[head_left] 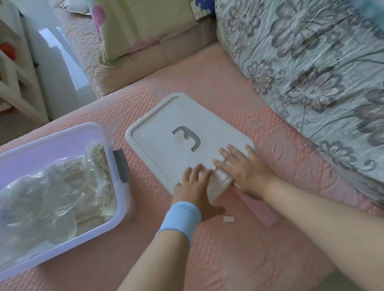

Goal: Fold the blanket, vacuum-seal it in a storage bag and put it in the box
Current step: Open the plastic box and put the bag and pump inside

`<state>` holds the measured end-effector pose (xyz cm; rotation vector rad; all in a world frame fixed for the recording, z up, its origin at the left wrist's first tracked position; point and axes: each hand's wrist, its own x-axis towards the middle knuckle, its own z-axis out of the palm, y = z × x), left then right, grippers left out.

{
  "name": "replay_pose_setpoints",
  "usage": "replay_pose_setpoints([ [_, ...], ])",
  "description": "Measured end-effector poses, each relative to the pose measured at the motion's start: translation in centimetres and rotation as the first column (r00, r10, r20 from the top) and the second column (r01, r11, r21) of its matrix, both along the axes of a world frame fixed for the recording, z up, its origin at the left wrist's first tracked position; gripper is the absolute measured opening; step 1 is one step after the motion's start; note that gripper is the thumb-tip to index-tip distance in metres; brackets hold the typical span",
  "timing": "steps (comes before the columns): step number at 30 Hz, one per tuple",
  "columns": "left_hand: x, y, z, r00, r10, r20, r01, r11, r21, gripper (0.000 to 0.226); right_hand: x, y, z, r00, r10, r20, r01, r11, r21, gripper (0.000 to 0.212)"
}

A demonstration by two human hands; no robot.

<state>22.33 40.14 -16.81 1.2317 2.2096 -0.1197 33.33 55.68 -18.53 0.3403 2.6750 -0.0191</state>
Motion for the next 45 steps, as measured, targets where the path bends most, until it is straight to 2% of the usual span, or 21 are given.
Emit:
replay_pose_setpoints([
  [3,-1.8,2.4,0.1,0.992,0.028,-0.123,-0.012,0.992,0.128,0.091,-2.0,3.0,1.4,0.982,-0.108,-0.152,0.110,0.994,0.005,0.068],
  [5,-3.3,3.9,0.6,0.978,0.084,-0.192,-0.049,0.983,0.180,0.076,-3.0,4.2,2.1,0.948,-0.254,-0.192,0.261,0.965,0.013,0.072],
  [8,-3.8,5.0,0.7,0.961,0.069,-0.267,-0.043,0.994,0.105,0.061,-3.0,4.0,2.0,0.875,-0.456,-0.162,0.458,0.888,-0.028,0.078],
  [10,-2.8,4.9,0.3,0.982,0.057,-0.179,-0.049,0.998,0.046,0.061,-1.8,2.8,1.2,0.872,-0.473,-0.124,0.468,0.881,-0.065,0.069],
  [12,-1.2,4.3,-0.4,0.995,0.085,-0.043,-0.083,0.995,0.052,0.051,-0.2,1.2,0.2,0.883,-0.467,-0.054,0.458,0.880,-0.126,0.057],
  [15,1.4,3.0,-1.8,0.992,0.077,0.097,-0.077,0.997,-0.003,0.030,2.0,-1.1,-1.5,0.867,-0.483,0.123,0.498,0.840,-0.216,0.070],
  [19,4.0,2.2,-3.9,0.974,0.013,0.226,0.013,0.993,-0.115,0.033,3.6,-2.8,-3.3,0.838,-0.535,0.104,0.541,0.794,-0.278,0.073],
  [21,5.0,2.1,-4.8,0.969,-0.022,0.246,0.056,0.990,-0.132,0.037,3.9,-2.9,-3.8,0.834,-0.547,0.076,0.543,0.789,-0.288,0.073],
  [24,6.3,2.1,-5.8,0.973,-0.098,0.210,0.130,0.982,-0.141,0.027,4.3,-2.9,-4.0,0.827,-0.560,0.060,0.547,0.774,-0.319,0.076],
  [28,6.8,2.0,-7.0,0.976,-0.071,0.205,0.094,0.990,-0.107,0.022,4.7,-2.9,-3.7,0.834,-0.550,0.044,0.528,0.772,-0.352,0.076],
  [31,5.8,1.7,-5.9,0.974,-0.006,0.226,0.005,1.000,0.007,0.030,4.5,-3.2,-2.6,0.847,-0.532,0.005,0.500,0.793,-0.347,0.075],
  [33,3.9,0.7,-3.8,0.974,0.055,0.221,-0.096,0.979,0.180,0.030,3.4,-3.7,-1.2,0.838,-0.543,-0.042,0.496,0.793,-0.353,0.075],
  [35,1.4,-0.8,-1.1,0.981,0.120,0.153,-0.169,0.916,0.364,0.025,1.6,-4.1,0.8,0.816,-0.570,-0.101,0.498,0.780,-0.378,0.068],
  [39,-4.1,-4.2,4.9,0.962,0.270,0.040,-0.240,0.768,0.594,0.018,-3.2,-5.4,5.6,0.811,-0.552,-0.193,0.451,0.801,-0.393,0.057],
  [41,-7.3,-6.4,7.7,0.941,0.338,0.001,-0.262,0.728,0.634,0.016,-6.4,-6.8,8.3,0.810,-0.530,-0.251,0.406,0.815,-0.412,0.056],
  [45,-12.9,-12.1,10.9,0.879,0.469,-0.083,-0.338,0.736,0.586,0.023,-13.0,-11.0,12.2,0.812,-0.464,-0.353,0.279,0.841,-0.464,0.057],
])
